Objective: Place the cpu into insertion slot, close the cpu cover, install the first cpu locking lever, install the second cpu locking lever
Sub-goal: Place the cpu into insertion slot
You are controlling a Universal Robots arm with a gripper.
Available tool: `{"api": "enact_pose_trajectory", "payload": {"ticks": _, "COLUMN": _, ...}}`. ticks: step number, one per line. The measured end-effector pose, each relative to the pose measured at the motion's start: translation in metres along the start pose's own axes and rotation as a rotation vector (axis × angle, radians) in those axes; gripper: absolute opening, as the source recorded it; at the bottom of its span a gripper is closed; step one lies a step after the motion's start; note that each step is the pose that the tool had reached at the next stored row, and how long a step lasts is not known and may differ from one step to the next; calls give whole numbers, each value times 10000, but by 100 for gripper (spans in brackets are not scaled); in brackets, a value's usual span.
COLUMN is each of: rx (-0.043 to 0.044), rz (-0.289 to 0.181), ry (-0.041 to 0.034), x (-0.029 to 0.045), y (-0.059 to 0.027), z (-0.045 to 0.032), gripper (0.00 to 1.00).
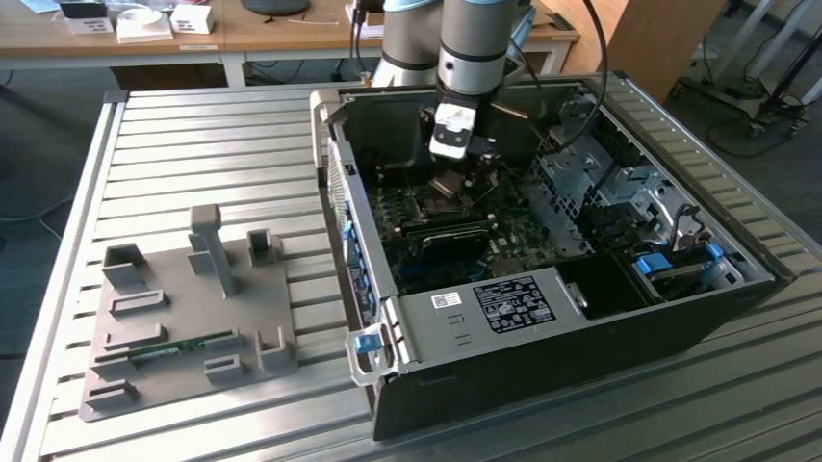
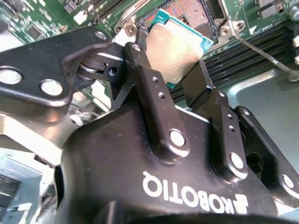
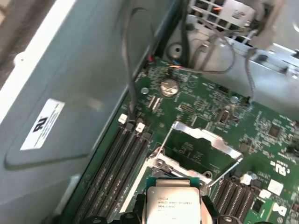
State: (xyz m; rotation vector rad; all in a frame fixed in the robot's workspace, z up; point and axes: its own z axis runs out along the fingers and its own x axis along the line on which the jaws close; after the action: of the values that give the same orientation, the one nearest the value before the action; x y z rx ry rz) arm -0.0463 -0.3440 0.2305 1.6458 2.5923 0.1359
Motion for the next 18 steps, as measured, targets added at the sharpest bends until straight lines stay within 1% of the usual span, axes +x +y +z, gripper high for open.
{"api": "enact_pose_trajectory", "payload": {"ticks": 18, "rx": 32, "rz": 3259, "ry": -363, "x": 0, "y": 0, "z": 1, "gripper": 54}}
